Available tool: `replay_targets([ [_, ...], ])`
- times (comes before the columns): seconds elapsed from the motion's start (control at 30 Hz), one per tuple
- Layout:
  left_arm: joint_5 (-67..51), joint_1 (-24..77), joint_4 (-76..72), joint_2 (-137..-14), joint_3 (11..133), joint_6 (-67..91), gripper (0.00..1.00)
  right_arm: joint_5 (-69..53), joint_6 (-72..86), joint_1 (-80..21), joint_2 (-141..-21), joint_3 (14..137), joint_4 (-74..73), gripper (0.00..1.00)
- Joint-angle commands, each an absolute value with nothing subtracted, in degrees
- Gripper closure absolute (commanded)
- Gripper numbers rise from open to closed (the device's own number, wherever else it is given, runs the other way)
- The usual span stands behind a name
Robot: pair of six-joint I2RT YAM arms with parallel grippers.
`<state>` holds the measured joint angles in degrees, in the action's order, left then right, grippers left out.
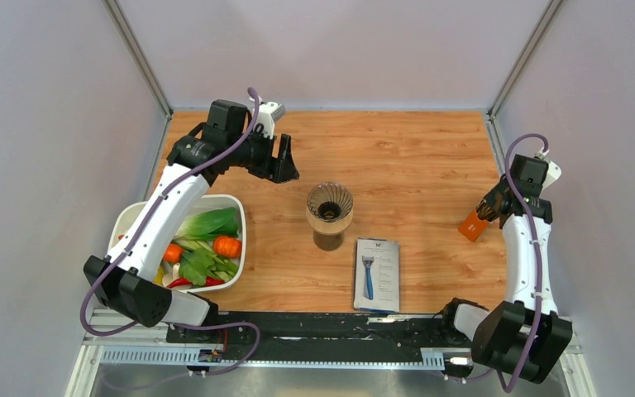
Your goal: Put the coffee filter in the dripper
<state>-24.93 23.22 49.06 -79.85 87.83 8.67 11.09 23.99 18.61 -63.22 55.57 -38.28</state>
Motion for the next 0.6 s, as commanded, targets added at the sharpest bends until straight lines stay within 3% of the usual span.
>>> replay_targets([
  [0.0, -25.5, 23.2, 48.9, -79.8, 90.4, 9.3, 0.21, 9.5, 24.7, 19.0, -61.4, 59.2, -36.8, 1.00],
  [0.57, -25.8, 23.2, 48.5, -80.5, 91.3, 9.4, 0.21, 6.7, 22.4, 18.9, -57.6, 65.3, -37.6, 1.00],
])
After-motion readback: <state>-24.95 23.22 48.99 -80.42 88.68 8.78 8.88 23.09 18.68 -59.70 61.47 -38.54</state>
